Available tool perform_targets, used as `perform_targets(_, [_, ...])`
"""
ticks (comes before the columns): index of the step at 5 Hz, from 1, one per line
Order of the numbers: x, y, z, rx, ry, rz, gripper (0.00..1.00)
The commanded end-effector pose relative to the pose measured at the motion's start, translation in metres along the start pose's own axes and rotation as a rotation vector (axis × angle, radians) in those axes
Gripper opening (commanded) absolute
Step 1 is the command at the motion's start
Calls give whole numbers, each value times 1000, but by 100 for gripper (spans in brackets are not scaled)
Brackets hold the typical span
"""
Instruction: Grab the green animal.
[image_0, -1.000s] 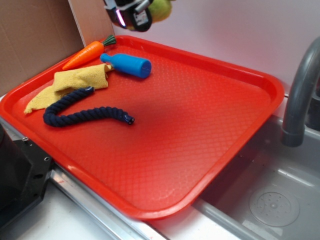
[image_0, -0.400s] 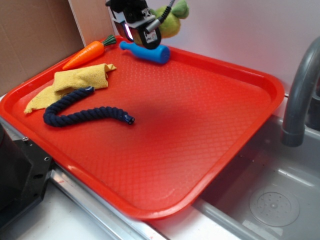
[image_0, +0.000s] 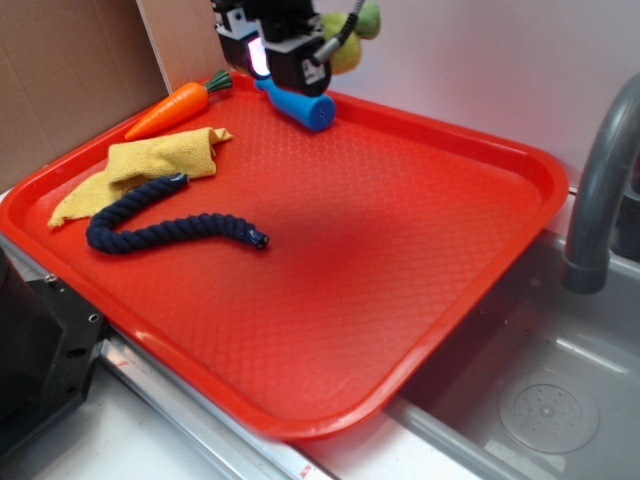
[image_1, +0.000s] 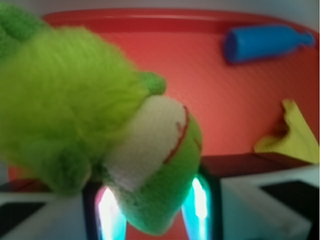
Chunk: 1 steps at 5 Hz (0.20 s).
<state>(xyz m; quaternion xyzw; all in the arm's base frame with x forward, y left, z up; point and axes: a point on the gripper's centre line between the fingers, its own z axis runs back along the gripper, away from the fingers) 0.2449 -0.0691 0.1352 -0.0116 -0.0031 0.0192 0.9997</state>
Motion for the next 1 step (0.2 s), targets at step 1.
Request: perform_targets(1, [4,-4,20,2,9,59,0])
